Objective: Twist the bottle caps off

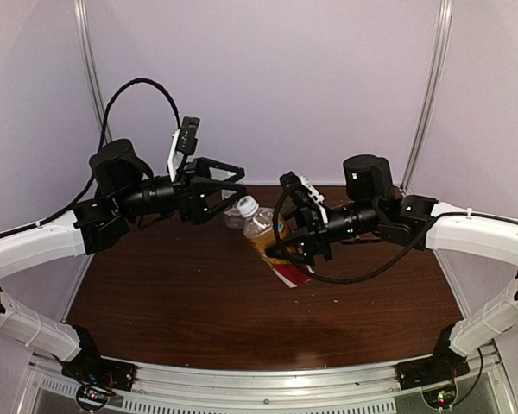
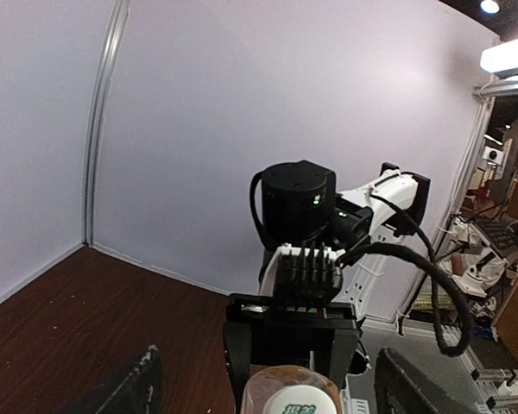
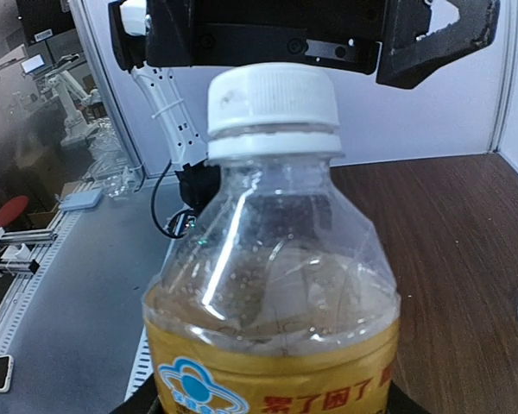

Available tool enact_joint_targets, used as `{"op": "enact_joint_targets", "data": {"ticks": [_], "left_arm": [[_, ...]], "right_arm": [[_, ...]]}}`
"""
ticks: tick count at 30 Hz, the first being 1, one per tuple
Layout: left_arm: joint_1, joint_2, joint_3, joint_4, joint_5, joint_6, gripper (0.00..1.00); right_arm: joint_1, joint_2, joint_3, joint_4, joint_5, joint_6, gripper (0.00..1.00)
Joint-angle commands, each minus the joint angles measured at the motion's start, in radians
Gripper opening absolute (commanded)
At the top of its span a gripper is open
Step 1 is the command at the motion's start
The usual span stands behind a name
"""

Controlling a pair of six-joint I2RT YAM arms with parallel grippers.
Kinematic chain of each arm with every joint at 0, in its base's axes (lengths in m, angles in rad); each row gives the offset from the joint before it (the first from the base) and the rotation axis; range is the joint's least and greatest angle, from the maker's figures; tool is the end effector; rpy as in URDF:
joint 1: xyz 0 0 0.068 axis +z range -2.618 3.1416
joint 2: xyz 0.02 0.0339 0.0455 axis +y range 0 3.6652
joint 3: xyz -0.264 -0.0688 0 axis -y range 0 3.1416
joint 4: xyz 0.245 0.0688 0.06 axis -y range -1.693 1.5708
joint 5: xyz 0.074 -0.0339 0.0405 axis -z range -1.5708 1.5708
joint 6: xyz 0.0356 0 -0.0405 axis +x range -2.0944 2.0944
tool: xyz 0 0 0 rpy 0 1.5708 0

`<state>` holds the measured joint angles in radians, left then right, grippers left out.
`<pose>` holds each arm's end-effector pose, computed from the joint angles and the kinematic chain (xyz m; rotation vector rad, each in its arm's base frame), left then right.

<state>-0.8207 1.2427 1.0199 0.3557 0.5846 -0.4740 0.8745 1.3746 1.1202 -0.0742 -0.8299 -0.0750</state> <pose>0.1833 -0.2255 0.3815 0.7934 1.4368 -1.4421 0.1809 0.2574 0.3372 -1.4129 1.4279 1.3110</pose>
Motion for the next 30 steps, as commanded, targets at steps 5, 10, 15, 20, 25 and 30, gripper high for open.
{"op": "enact_joint_targets", "data": {"ticks": [5,10,15,20,25,30], "left_arm": [[0.003,0.040,-0.017,0.214,0.303,0.025,0.86],[0.003,0.082,-0.026,0.366,0.391,-0.009,0.86],[0.003,0.147,-0.014,0.492,0.448,-0.102,0.81],[0.003,0.170,-0.021,0.525,0.457,-0.132,0.73],[0.004,0.169,-0.034,0.533,0.458,-0.142,0.59],[0.003,0.167,-0.049,0.538,0.459,-0.150,0.50]], "right_arm": [[-0.005,0.020,0.017,0.067,-0.251,0.070,0.55],[-0.005,0.043,0.021,0.114,-0.334,0.124,0.55],[-0.005,0.053,0.021,0.153,-0.371,0.164,0.55],[-0.006,0.049,0.021,0.163,-0.372,0.170,0.55],[-0.006,0.052,0.020,0.165,-0.370,0.170,0.55],[-0.008,0.051,0.021,0.165,-0.364,0.170,0.55]]}}
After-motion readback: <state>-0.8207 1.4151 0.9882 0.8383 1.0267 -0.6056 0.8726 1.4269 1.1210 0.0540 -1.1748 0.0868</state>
